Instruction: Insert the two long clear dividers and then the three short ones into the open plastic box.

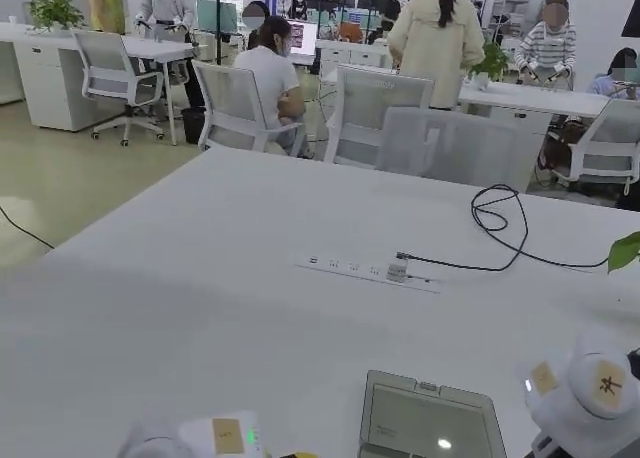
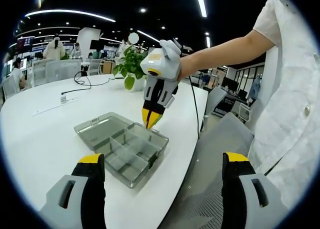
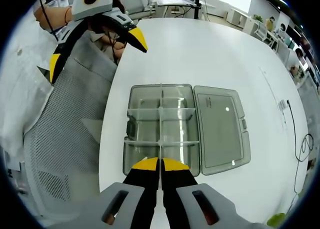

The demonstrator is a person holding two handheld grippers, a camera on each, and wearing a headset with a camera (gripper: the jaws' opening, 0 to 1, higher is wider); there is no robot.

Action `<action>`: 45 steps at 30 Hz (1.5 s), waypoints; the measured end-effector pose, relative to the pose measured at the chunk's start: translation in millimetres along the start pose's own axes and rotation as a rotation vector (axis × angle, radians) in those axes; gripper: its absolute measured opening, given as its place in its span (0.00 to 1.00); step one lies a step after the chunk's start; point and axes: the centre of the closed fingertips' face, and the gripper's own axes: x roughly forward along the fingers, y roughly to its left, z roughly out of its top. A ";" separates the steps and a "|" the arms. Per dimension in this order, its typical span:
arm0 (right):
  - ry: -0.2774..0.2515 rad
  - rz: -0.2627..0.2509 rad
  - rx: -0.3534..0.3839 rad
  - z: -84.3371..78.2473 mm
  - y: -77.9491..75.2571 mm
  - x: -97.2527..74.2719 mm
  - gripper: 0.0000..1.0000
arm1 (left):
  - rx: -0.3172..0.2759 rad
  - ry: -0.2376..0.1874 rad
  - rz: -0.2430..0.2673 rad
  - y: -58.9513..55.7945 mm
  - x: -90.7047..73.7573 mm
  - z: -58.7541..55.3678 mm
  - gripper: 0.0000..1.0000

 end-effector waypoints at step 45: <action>-0.053 -0.093 0.024 -13.7 -3.5 -0.7 0.15 | -0.005 0.016 0.016 7.6 -8.8 -4.9 1.00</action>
